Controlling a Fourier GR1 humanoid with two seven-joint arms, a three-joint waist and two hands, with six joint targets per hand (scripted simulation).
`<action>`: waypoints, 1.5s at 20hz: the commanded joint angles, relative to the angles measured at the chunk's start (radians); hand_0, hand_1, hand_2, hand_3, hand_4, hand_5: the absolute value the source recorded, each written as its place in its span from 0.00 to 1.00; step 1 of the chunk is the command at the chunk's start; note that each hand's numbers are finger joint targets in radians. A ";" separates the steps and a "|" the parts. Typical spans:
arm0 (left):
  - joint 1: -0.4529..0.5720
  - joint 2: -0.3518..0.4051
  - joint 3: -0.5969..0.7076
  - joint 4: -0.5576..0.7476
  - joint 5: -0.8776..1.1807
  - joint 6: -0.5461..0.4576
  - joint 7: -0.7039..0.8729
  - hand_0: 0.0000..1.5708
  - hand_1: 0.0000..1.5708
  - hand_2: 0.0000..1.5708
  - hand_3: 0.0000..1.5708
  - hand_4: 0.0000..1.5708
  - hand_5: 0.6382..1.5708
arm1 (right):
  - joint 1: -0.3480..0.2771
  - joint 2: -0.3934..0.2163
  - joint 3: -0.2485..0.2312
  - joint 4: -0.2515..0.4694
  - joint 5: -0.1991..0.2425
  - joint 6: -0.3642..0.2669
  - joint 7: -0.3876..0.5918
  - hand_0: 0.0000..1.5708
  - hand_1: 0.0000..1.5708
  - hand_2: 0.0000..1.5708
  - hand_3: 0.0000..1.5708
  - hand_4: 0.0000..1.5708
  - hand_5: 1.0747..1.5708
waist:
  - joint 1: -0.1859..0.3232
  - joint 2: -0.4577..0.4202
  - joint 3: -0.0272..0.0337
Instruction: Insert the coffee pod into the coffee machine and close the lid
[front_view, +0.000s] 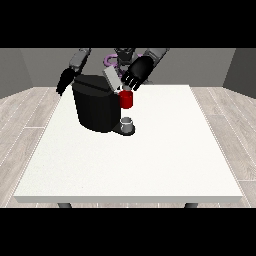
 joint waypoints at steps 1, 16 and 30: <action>-0.003 -0.003 -0.005 0.013 -0.010 0.005 -0.008 0.75 0.75 0.79 0.77 0.30 1.00 | 0.009 0.001 -0.006 0.000 -0.006 0.000 -0.011 0.00 0.00 0.00 0.00 0.10 1.00 | -0.007 0.011 0.0001; -0.050 -0.011 -0.001 0.035 -0.020 0.002 -0.023 0.74 0.74 0.78 0.76 0.27 1.00 | -0.063 0.006 -0.017 0.018 -0.007 -0.017 0.018 0.00 0.00 0.00 0.00 0.00 1.00 | 0.007 0.045 0.0001; -0.042 0.009 0.005 0.032 -0.035 0.049 -0.084 0.75 0.75 0.76 0.74 0.22 1.00 | -0.018 0.007 -0.002 0.028 0.030 -0.043 -0.022 0.00 0.00 0.00 0.00 0.00 1.00 | 0.014 0.044 0.0000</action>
